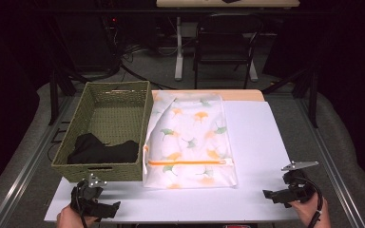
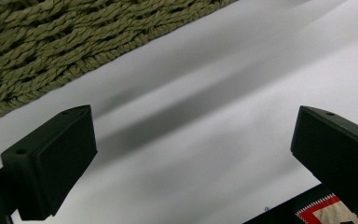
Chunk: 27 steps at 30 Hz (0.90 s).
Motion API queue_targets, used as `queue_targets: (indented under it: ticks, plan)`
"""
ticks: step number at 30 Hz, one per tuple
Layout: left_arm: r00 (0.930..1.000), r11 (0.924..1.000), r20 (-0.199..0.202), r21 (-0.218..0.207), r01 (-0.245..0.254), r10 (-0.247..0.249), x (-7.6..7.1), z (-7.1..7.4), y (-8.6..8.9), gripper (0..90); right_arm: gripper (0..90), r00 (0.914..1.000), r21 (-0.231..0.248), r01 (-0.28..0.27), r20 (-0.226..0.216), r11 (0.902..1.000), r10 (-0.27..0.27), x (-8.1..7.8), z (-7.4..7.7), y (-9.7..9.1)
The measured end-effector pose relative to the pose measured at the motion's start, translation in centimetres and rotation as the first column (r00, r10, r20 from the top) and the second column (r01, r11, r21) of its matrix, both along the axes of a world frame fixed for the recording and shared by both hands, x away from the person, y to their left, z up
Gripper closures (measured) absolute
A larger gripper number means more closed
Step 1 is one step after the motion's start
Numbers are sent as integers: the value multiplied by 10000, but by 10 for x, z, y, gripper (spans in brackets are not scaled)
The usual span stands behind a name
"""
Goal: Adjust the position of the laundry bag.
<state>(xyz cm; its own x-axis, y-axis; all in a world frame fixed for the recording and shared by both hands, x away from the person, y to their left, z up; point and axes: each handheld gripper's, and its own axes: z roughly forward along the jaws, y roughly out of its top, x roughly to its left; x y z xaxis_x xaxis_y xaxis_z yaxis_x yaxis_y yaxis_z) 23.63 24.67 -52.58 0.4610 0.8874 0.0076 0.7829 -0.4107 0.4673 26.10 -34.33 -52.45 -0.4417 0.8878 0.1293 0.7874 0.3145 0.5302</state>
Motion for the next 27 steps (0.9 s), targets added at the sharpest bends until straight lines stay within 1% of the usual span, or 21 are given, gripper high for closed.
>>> queue_targets:
  ticks: [2,3,6,11,14,16,17,20,27]
  plan:
    - [10000,10000,76,5,-29,29,2,0,-2,1,2,10000,-50,-19,-23,10000,19,-1,1,0]
    - [10000,10000,55,15,28,-28,3,0,-2,1,2,10000,-28,39,-45,10000,-39,-1,1,0]
    - [10000,10000,-48,-26,74,-74,4,0,-3,1,2,10000,-10,-14,-47,10000,14,-2,1,0]
    - [10000,10000,-1,-65,13,-13,2,0,-3,1,5,9998,-29,-170,-142,9999,169,-2,1,4]
    - [10000,9999,-55,80,67,-66,2,1,-3,1,11,9997,78,-233,-109,9997,234,-2,2,6]
    - [10000,10000,-57,45,82,-82,2,0,-3,1,16,9992,78,-364,-131,9993,365,-1,3,9]
    - [9999,9999,-54,59,97,-97,3,0,-3,1,16,9992,161,-367,-133,9992,369,0,3,10]
    - [10000,10000,-26,8,84,-84,3,0,-4,1,18,9987,60,-499,-108,9987,500,1,4,13]
    - [9998,9997,-117,122,190,-189,6,-1,-8,1,1,9972,266,-735,-145,9969,739,9,6,26]
